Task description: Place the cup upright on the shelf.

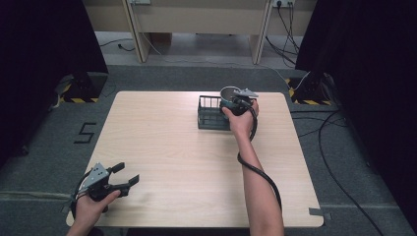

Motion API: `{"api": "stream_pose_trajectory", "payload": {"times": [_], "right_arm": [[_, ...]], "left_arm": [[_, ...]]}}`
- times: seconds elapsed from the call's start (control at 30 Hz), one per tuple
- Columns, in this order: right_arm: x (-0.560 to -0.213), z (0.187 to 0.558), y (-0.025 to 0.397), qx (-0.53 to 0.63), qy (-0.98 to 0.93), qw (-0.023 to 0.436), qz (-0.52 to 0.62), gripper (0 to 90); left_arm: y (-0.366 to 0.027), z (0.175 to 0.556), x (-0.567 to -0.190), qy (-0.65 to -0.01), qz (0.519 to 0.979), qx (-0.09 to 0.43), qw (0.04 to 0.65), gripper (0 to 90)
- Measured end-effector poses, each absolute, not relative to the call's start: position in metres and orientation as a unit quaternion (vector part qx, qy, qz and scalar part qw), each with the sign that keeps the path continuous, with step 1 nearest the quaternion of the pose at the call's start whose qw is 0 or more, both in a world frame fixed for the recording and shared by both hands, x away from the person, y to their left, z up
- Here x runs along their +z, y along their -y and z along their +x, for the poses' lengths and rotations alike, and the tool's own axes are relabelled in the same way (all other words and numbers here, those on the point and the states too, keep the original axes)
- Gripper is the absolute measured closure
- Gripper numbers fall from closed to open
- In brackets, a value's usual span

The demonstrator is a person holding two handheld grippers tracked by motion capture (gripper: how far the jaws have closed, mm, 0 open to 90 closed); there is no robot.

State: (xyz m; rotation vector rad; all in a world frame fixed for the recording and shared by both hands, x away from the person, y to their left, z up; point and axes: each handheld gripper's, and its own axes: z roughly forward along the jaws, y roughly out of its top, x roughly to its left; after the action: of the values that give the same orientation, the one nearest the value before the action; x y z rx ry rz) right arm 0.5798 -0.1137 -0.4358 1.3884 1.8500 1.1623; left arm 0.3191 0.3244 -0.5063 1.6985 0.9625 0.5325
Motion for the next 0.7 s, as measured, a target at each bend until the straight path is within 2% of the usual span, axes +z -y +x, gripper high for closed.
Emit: {"api": "stream_pose_trajectory", "payload": {"times": [0.7], "right_arm": [[-0.431,0.564,0.118,0.427,-0.693,0.255,0.522,15.9]], "left_arm": [[-0.324,0.319,-0.506,-0.403,0.712,0.223,0.530,17.9]]}}
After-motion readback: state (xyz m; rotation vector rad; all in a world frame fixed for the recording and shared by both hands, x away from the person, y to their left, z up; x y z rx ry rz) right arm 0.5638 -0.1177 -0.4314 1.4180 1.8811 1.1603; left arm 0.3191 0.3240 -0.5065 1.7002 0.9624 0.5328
